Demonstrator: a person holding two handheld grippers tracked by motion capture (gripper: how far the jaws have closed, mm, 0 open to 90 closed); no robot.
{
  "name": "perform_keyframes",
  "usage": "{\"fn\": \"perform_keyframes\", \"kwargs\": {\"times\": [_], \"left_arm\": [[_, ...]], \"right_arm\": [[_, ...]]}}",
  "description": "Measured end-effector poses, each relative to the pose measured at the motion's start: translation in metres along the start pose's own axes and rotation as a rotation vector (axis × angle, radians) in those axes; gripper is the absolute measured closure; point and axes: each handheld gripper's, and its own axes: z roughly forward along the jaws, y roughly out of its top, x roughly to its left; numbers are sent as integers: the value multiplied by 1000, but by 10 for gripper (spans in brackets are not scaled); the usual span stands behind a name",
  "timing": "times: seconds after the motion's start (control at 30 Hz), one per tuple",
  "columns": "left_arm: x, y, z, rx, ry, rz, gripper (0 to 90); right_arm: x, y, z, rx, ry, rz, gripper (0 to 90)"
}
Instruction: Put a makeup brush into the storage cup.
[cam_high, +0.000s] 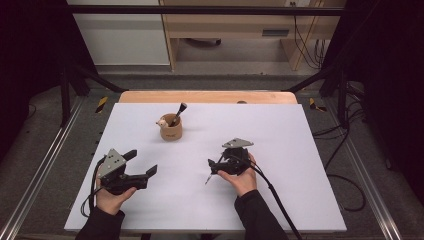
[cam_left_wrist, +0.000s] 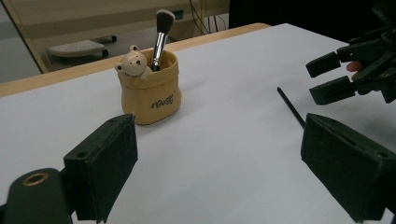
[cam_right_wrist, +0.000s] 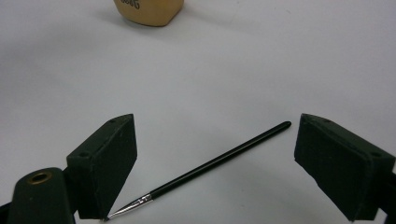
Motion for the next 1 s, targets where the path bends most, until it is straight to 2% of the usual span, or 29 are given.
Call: {"fn": "perform_keyframes", "kwargs": {"times": [0.43,0.6,0.87,1.0], "left_arm": [[0,0,0,1,0,-1,103],[-1,0,0,2,-2,1,103],[-1,0,1,4,-2,-2,103],[-1,0,0,4,-1,0,103]], "right_arm": [[2,-8,19,67,-30,-4,238],[3,-11,22,93,-37,-2,281],[5,-14,25,124,-35,-39,379],[7,-15,26,137,-41,-37,406]]}}
